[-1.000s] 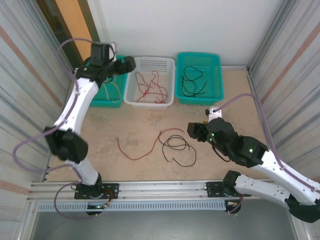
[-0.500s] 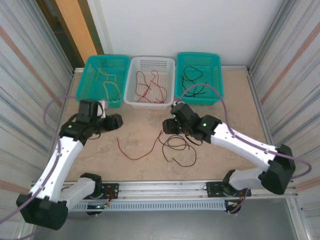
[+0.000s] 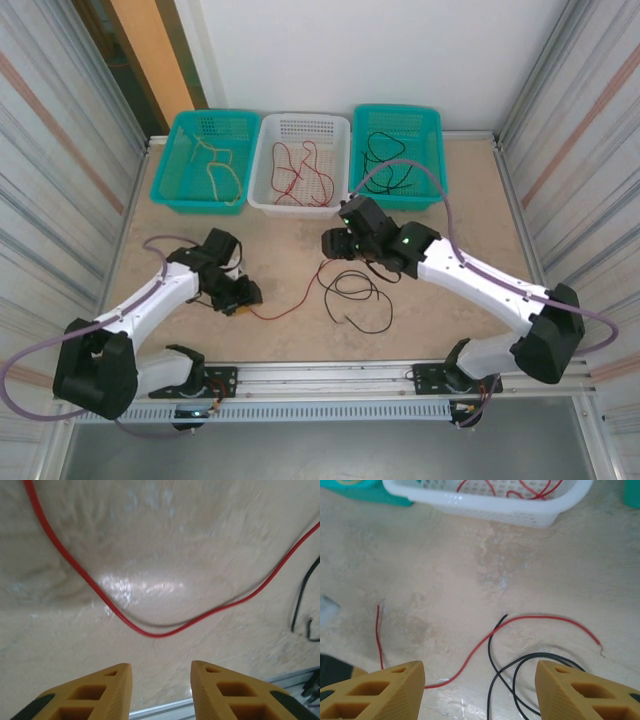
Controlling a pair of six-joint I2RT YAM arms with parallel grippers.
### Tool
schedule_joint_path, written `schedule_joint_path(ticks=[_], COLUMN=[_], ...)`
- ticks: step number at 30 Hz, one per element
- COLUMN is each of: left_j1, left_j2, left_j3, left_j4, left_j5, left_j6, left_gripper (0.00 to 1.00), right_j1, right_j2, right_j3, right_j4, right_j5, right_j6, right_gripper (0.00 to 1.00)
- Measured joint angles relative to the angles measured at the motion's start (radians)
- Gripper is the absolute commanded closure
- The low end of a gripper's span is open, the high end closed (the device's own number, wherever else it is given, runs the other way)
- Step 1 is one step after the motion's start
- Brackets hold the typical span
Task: Untangle the cables
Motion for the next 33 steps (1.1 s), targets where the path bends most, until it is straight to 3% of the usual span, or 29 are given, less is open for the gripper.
schedule_joint_path(ticks=[6,18,28,33], left_j1=[-0.018,-0.018,-0.018,-0.018], left_j2=[0.013,0.185,0.249,0.260], left_j3=[-0.010,-0.001,0.014,0.021], left_j4=[0.003,0.055,0.069,0.055], left_j5=[-0.012,-0.055,-0.087,-0.107], left_j6=[-0.042,-0.051,-0.053,-0.053], left_gripper=[0.55,0.60,0.72,0.87], right_j1=[-0.030,-0.040,-0.058,-0.058], right_j2=[-0.046,-0.127,-0.156,-0.180], right_j3=[-0.010,-0.062,-0.065,-0.067], right_j4=[-0.003,-0.020,-0.031,-0.031], right_j5=[0.016,0.023,0.037,0.040], right_j6=[0.004,0.011,0.011,0.011], right_gripper=[0.41,0.40,0.41,0.41])
